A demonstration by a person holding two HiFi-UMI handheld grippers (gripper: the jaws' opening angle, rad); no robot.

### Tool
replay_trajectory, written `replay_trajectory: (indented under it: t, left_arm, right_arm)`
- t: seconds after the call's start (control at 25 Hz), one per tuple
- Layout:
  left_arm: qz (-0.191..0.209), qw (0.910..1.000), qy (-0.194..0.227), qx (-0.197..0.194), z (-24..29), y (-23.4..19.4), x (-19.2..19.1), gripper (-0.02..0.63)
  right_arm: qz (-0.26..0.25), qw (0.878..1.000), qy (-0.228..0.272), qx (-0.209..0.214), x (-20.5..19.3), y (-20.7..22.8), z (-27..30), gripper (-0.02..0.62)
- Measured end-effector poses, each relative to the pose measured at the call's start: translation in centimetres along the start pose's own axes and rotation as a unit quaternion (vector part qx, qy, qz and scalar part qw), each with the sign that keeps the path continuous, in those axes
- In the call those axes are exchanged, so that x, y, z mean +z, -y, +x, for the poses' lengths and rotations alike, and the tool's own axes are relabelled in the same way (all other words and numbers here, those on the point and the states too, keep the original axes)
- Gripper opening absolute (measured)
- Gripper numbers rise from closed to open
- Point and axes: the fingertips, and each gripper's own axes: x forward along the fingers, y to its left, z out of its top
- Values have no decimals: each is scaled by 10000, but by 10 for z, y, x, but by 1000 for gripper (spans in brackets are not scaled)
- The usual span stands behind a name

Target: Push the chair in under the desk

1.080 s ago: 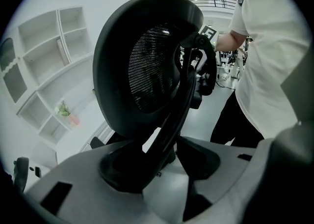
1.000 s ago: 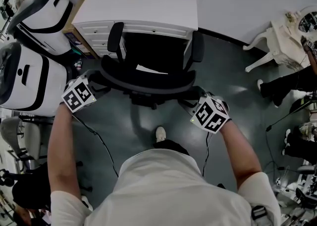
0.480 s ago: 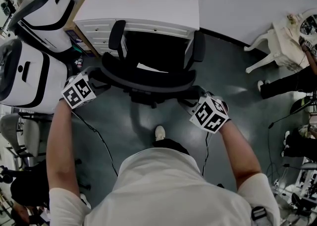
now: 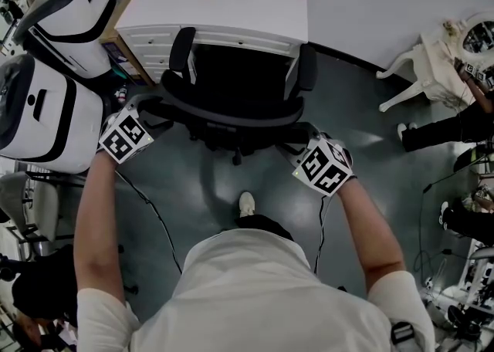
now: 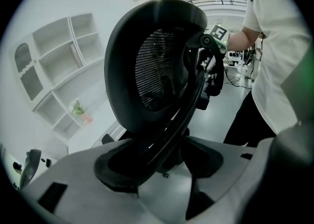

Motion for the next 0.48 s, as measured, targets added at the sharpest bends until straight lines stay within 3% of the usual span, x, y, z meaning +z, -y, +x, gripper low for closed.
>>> replay_trajectory:
  t: [0.24, 0.48]
  left_arm:
    - [-159, 9979, 223, 590, -15, -1, 6, 267]
    - [-774, 9893, 1006, 716, -51, 5, 16, 253]
  right_arm:
    - [278, 9984, 411, -269, 8, -3, -19, 109]
    - [455, 9943, 711, -649, 17, -13, -35, 109]
